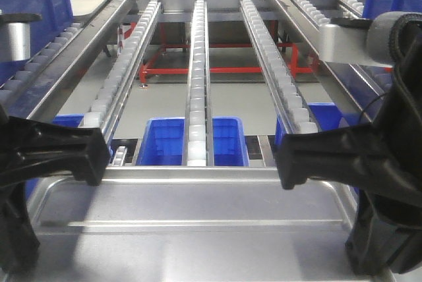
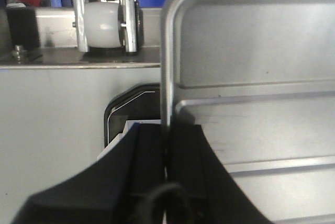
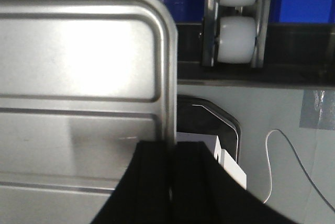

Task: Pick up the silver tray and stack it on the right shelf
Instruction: 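Lift the silver tray with both grippers and pull it toward the robot, then hold the tray in both grippers while the base turns away from the rack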

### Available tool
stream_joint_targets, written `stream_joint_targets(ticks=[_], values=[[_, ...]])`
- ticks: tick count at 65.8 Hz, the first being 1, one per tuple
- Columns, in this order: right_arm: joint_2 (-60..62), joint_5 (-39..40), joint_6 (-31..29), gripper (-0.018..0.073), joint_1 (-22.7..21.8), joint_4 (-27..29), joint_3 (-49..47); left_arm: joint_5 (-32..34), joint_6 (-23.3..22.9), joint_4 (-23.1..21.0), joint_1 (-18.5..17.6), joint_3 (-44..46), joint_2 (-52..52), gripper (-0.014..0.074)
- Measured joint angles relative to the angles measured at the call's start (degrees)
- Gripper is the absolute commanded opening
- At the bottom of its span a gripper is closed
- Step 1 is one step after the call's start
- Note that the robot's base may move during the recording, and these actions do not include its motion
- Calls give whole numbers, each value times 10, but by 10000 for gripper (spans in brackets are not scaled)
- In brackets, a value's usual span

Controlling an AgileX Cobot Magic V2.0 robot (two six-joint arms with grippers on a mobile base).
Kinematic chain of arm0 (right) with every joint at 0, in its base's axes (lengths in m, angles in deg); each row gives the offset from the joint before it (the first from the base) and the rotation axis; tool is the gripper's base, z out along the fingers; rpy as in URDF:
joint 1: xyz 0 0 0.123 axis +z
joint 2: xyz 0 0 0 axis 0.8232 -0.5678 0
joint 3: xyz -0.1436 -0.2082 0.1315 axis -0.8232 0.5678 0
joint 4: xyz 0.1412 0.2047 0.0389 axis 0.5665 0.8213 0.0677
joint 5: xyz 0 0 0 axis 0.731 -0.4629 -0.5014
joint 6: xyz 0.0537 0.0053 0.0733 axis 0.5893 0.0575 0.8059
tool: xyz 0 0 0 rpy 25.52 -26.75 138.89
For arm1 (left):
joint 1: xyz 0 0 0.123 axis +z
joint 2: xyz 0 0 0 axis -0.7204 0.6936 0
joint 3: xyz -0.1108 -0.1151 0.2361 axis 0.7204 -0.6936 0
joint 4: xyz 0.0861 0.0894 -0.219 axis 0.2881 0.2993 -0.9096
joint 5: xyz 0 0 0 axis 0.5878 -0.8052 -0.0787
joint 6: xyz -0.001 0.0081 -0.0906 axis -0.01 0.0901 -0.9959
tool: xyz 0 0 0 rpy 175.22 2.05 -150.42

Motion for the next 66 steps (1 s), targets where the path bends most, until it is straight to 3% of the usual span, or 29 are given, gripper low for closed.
stream_joint_targets(ticks=[66], values=[[0,-1,0,59,0,0,0,1,0,0,0,0,0,-100]])
